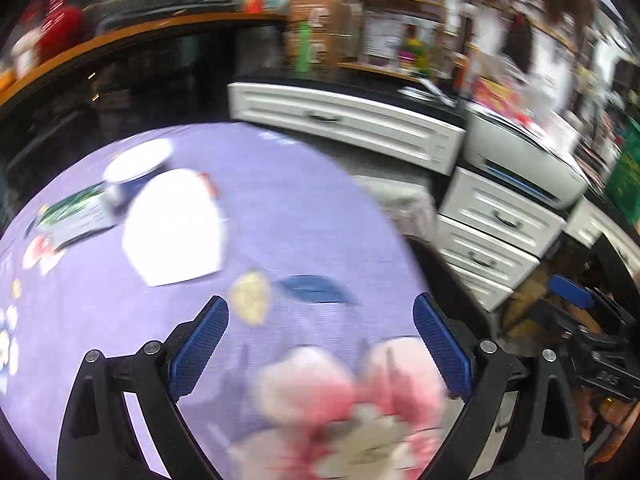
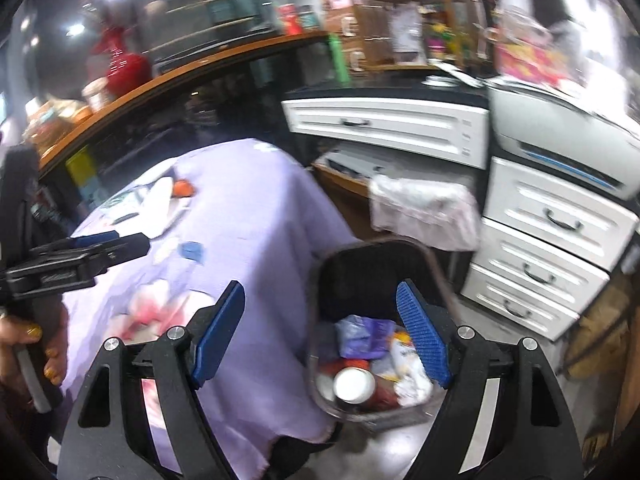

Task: Collect trash
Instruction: 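Move both open grippers back over the table, then grasp the white face mask with the right gripper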

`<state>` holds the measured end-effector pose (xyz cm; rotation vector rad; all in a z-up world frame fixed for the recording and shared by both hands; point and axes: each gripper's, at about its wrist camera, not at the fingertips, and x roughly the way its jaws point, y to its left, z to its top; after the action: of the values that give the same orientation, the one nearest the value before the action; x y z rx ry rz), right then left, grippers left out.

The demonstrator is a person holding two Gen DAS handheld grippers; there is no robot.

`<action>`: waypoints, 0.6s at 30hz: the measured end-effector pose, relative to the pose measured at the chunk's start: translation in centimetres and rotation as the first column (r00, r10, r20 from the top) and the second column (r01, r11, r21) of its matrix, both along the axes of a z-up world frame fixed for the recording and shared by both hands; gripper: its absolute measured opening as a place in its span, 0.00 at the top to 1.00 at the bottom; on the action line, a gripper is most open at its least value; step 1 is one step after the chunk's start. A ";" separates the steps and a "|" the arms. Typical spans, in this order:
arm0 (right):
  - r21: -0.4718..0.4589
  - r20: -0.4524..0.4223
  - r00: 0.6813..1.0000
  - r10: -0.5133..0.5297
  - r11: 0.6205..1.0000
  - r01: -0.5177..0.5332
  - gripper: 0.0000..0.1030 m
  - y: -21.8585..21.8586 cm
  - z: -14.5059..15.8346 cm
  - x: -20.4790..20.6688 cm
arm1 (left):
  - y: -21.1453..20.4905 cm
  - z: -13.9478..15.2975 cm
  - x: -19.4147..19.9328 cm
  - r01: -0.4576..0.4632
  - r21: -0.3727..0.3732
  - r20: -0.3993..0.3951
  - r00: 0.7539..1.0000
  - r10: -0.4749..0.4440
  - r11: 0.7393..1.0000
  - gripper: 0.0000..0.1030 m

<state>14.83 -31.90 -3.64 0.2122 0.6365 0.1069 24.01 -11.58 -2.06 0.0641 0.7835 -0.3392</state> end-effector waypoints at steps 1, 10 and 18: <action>0.000 0.001 1.000 0.025 1.000 -0.025 0.24 0.9 0.3 0.4 | 1.2 0.0 0.4 -0.029 -0.007 -0.002 1.000 0.029 1.000 0.10; 0.053 -0.021 0.972 0.233 0.971 -0.232 0.24 8.3 1.8 5.3 | 10.2 1.2 4.0 -0.231 -0.035 0.021 0.972 0.232 0.972 0.10; 0.070 -0.087 0.925 0.371 0.928 -0.366 0.24 15.1 1.6 11.5 | 15.9 0.7 6.5 -0.373 -0.144 0.039 0.923 0.382 0.917 0.11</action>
<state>26.38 -16.83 -2.05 0.1464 0.7681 0.4798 30.49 4.36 -1.38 -0.2013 0.6874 -0.0204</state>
